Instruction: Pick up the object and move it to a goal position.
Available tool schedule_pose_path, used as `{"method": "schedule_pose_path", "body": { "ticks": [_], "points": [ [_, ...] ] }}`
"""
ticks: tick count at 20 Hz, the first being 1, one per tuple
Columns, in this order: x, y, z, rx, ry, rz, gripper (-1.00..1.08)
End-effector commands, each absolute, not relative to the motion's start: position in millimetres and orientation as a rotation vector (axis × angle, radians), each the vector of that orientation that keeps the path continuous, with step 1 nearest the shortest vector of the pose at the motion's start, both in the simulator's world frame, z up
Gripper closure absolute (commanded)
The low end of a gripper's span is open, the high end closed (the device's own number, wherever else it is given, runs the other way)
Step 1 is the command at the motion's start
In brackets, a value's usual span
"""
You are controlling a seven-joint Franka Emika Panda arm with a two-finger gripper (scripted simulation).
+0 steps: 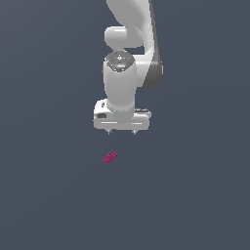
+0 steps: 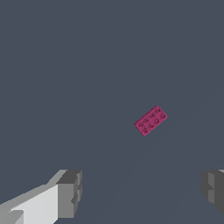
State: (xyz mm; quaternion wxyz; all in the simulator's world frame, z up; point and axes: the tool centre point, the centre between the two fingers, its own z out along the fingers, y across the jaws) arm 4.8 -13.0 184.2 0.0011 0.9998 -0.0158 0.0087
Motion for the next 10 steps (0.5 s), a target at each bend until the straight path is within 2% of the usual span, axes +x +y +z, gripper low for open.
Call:
{"method": "schedule_pose_path", "body": {
  "ticks": [1, 10],
  "points": [
    [4.8, -13.1, 184.2, 3.139, -0.050, 0.027, -0.92],
    [9.3, -26.3, 198.9, 3.113, -0.024, 0.082, -0.92]
  ]
}}
